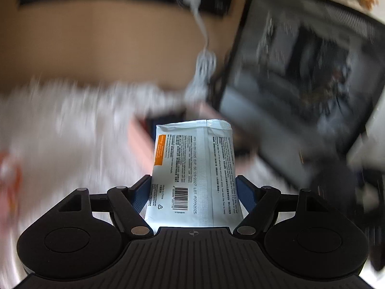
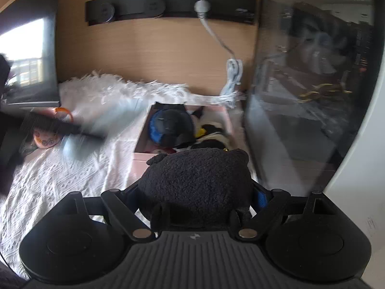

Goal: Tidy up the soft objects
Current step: 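Carry the wipes pack toward the pink box with left tool while right tool carries the pig, then drop the wipes pack into the pink box with left tool while right tool drops the pig there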

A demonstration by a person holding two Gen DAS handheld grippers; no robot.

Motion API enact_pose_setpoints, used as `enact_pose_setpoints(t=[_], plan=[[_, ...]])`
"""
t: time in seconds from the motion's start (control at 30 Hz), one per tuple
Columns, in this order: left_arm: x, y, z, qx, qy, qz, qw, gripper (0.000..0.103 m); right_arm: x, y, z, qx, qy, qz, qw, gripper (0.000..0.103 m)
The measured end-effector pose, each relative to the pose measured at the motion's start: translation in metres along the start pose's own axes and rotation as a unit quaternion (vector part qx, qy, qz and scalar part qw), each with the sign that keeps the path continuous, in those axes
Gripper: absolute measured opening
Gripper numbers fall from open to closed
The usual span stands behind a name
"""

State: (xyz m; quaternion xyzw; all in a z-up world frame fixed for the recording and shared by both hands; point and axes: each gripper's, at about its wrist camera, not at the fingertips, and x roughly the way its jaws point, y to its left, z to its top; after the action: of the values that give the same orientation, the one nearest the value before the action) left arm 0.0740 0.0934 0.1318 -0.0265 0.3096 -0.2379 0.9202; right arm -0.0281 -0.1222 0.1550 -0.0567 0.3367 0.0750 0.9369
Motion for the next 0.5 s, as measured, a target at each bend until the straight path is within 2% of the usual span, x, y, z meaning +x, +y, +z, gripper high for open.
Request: enact_pose_setpoints(t=[0.1, 0.2, 0.33, 0.37, 0.43, 0.5], plan=[[0.034, -0.006, 0.042, -0.005, -0.032, 0.013, 0.9994, 0.080, 0.003, -0.006, -0.003, 0.013, 0.006, -0.012, 1.000, 0.086], [0.085, -0.006, 0.060, -0.041, -0.025, 0.012, 0.9988, 0.081, 0.007, -0.008, -0.010, 0.024, 0.017, -0.015, 0.999, 0.086], [0.157, -0.007, 0.037, -0.061, 0.057, 0.047, 0.9954, 0.080, 0.015, -0.010, -0.024, 0.028, 0.040, -0.013, 0.999, 0.086], [0.167, -0.009, 0.028, -0.054, 0.067, 0.059, 0.9946, 0.084, 0.017, -0.011, -0.026, 0.030, 0.044, -0.013, 0.998, 0.086], [0.168, -0.014, 0.014, -0.038, 0.056, 0.063, 0.9957, 0.086, 0.021, -0.015, -0.028, 0.033, 0.049, -0.012, 0.998, 0.086], [0.162, -0.017, 0.008, -0.031, 0.053, 0.054, 0.9967, 0.083, 0.025, -0.021, -0.025, 0.037, 0.047, -0.010, 0.998, 0.086]])
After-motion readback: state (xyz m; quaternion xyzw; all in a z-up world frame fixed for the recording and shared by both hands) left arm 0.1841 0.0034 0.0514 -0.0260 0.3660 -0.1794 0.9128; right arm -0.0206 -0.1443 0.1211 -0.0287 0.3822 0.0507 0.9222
